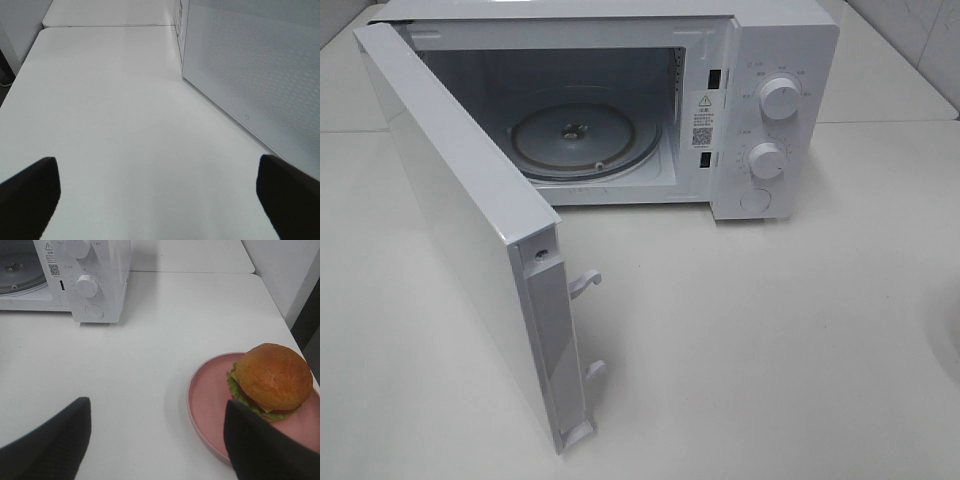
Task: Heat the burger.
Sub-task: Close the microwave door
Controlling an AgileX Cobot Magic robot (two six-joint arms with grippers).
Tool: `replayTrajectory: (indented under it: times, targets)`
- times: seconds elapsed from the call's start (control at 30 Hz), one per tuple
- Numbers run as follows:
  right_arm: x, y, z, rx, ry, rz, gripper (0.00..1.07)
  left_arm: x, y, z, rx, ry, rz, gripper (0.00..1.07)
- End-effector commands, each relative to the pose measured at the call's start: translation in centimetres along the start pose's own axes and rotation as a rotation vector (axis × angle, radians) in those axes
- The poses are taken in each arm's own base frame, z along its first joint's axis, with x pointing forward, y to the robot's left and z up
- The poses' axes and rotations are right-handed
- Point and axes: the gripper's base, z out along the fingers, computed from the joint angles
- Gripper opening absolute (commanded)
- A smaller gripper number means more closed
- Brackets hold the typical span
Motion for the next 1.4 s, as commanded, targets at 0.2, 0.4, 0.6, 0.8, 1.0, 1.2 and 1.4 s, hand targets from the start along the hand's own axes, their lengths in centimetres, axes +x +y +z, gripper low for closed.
replayTrajectory:
  times: [0.2, 0.4, 0.6, 0.8, 1.0, 1.2, 1.4]
  targets:
    - [0.2, 0.0, -0.4, 0.001, -0.034, 0.005, 0.73, -0.1, 0.6, 0.1, -0.063, 0.005, 0.032, 1.01]
    - [0.2, 0.0, -0.4, 0.0, -0.034, 0.006, 0.73, -1.6, 0.7, -0.4, -0.084, -0.085, 0.046, 1.01]
    - [0.2, 0.0, -0.4, 0.0, -0.034, 0.006, 0.73, -3.7, 0.7, 1.3, -0.071, -0.103, -0.019, 1.01]
    - [0.2, 0.0, -0.4, 0.0, -0.034, 0.006, 0.73, -5.5, 0.7, 3.7, -0.066, -0.119, -0.035, 0.94]
    - [0.2, 0.0, -0.4, 0.0, -0.034, 0.006, 0.73, -6.1, 0.7, 7.1, -0.052, -0.238, -0.027, 0.36]
    - [0.2, 0.0, -0.4, 0.0, -0.034, 0.006, 0.73, -5.0, 0.7, 10.6, -0.035, -0.326, -0.019, 0.0]
    - [0.2, 0.0, -0.4, 0.0, -0.034, 0.006, 0.73, -3.5, 0.7, 12.9, -0.024, -0.341, -0.017, 0.0]
